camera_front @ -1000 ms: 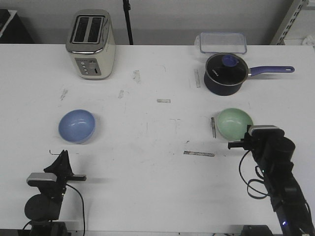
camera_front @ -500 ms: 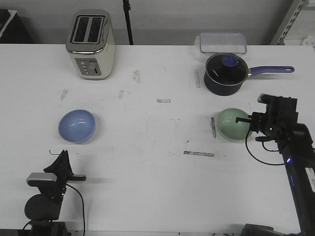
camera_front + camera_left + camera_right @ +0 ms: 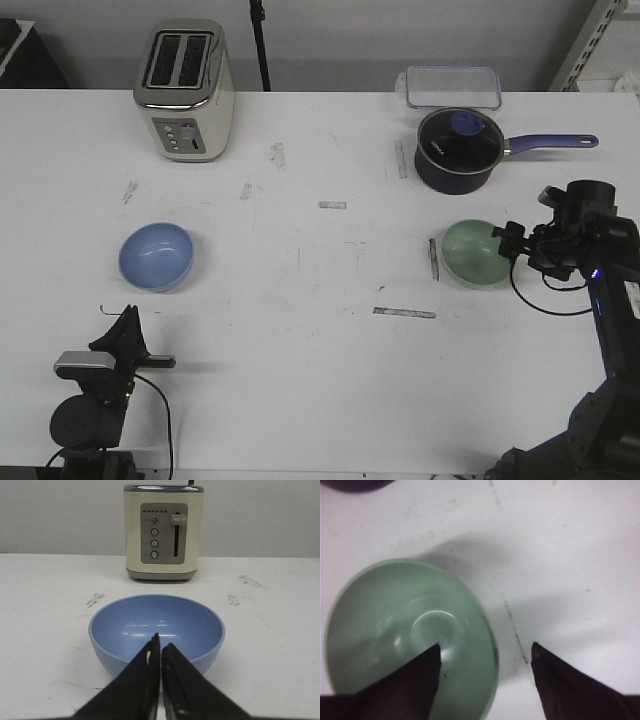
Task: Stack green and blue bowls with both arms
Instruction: 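Reach the right gripper forward and grip the rim of the pale green bowl, then slide the green bowl with the right gripper toward the table center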
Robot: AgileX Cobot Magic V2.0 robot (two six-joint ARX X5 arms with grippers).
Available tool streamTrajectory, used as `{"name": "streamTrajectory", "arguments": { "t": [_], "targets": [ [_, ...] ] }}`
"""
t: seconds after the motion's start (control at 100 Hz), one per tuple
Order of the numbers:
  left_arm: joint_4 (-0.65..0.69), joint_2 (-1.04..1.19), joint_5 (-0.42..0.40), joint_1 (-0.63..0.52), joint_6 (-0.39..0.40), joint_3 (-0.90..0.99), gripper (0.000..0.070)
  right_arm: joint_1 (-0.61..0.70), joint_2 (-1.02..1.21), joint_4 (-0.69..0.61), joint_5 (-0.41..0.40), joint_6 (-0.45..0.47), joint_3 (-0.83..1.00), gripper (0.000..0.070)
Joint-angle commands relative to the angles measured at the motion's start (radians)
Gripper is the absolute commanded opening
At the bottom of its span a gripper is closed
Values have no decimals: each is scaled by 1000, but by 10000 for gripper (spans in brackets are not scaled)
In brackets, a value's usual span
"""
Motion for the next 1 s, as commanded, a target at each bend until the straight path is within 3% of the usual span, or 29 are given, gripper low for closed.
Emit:
{"name": "streamTrajectory", "arguments": {
  "t": [0.0,0.32,0.37,0.46,0.51,0.99],
  "targets": [
    [12,-2,1,3,6,-22,1,-5,37,2,-6,-24,17,398],
    [12,-2,1,3,6,-22,1,5,121,34,-6,-34,16,381],
    [12,-2,1,3,5,-22,2,6,124,43,-6,-34,16,309],
    [12,-2,1,3,6,-22,1,7,125,47,-5,-34,16,87],
    [12,-2,1,3,6,-22,2,8,125,47,-5,-34,16,0],
    [12,-2,1,3,5,-22,2,60,32,48,-29,47,19,0]
  ]
}}
